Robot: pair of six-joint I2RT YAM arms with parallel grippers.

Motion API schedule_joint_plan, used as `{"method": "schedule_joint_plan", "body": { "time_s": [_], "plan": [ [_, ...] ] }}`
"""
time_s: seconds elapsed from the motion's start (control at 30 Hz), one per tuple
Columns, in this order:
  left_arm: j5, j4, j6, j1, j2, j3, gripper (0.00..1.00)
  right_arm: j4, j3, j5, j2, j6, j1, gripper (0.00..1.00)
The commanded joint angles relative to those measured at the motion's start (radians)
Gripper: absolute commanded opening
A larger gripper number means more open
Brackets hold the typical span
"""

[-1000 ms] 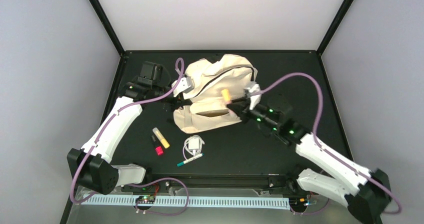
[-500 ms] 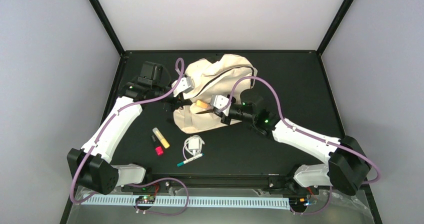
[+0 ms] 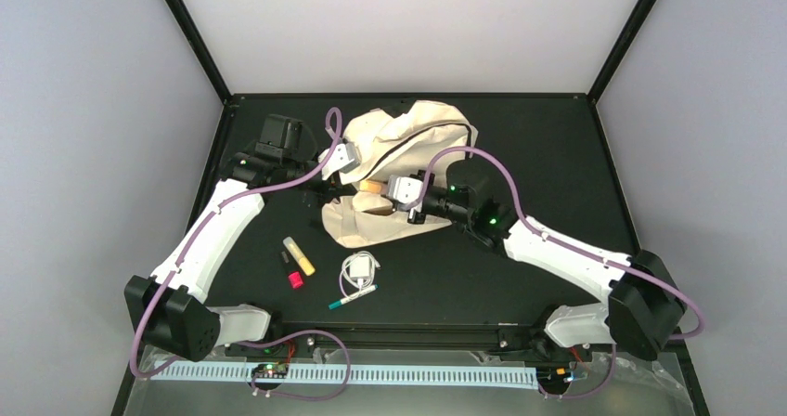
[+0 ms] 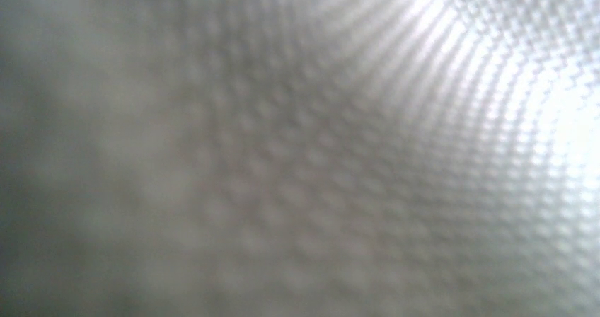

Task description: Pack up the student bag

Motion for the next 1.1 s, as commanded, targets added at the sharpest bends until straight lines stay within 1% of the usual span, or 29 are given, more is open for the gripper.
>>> {"method": "schedule_joint_plan", "body": {
  "time_s": [0.0,0.13,0.23,0.3,0.33,0.37,0.4,0.43,0.47,0.5,0.6,0.63,0.73,0.8,0.9,0.93,1.0,1.07],
  "plan": [
    [0.028,0.033,0.018,0.001,-0.021,0.033,0.02,0.019,-0.041,0.003,0.045,-0.011,0.0,0.13],
    [0.025,0.036,0.018,0.001,-0.019,0.038,0.02,-0.04,-0.07,-0.005,0.024,0.009,0.0,0.13],
    [0.022,0.033,0.019,0.001,-0.019,0.041,0.02,-0.13,-0.075,0.011,0.005,0.009,0.0,0.14],
    [0.02,0.031,0.02,0.001,-0.019,0.042,0.02,-0.212,-0.062,0.032,-0.001,0.009,0.0,0.18],
    [0.02,0.03,0.02,0.001,-0.019,0.043,0.02,-0.255,-0.049,0.052,-0.003,0.013,0.001,0.22],
    [0.019,0.03,0.022,0.001,-0.018,0.043,0.02,-0.294,-0.034,0.072,-0.006,0.019,0.0,0.26],
    [0.019,0.031,0.021,0.001,-0.019,0.043,0.02,-0.326,-0.019,0.092,-0.01,0.026,0.001,0.34],
    [0.019,0.031,0.02,0.001,-0.019,0.043,0.02,-0.351,-0.005,0.116,-0.013,0.032,0.001,0.47],
    [0.019,0.031,0.019,0.001,-0.018,0.043,0.01,-0.371,0.009,0.133,-0.018,0.04,0.001,0.57],
    [0.019,0.032,0.019,0.001,-0.018,0.043,0.02,-0.392,0.033,0.144,-0.02,0.05,0.002,0.64],
    [0.02,0.036,0.014,0.001,-0.018,0.044,0.02,-0.445,0.097,0.137,-0.031,0.122,0.007,0.89],
    [0.018,0.037,0.012,0.001,-0.019,0.044,0.02,-0.452,0.116,0.143,-0.037,0.152,0.017,0.92],
    [0.007,0.036,0.01,0.001,-0.019,0.043,0.02,-0.454,0.153,0.219,-0.055,0.249,0.084,0.92],
    [-0.003,0.034,0.01,0.002,-0.019,0.043,0.02,-0.453,0.155,0.233,-0.059,0.3,0.152,0.91],
    [-0.016,0.037,0.006,0.002,-0.016,0.04,0.02,-0.499,0.151,0.168,-0.034,0.285,0.266,0.9],
    [-0.019,0.038,0.005,0.002,-0.015,0.04,0.02,-0.524,0.153,0.121,-0.008,0.261,0.297,0.89],
    [-0.021,0.04,0.001,0.002,-0.012,0.038,0.02,-0.511,0.146,0.001,0.043,0.235,0.338,0.89],
    [-0.019,0.048,-0.007,0.002,-0.01,0.038,0.02,-0.472,0.137,-0.047,0.101,0.201,0.368,0.88]
  ]
}}
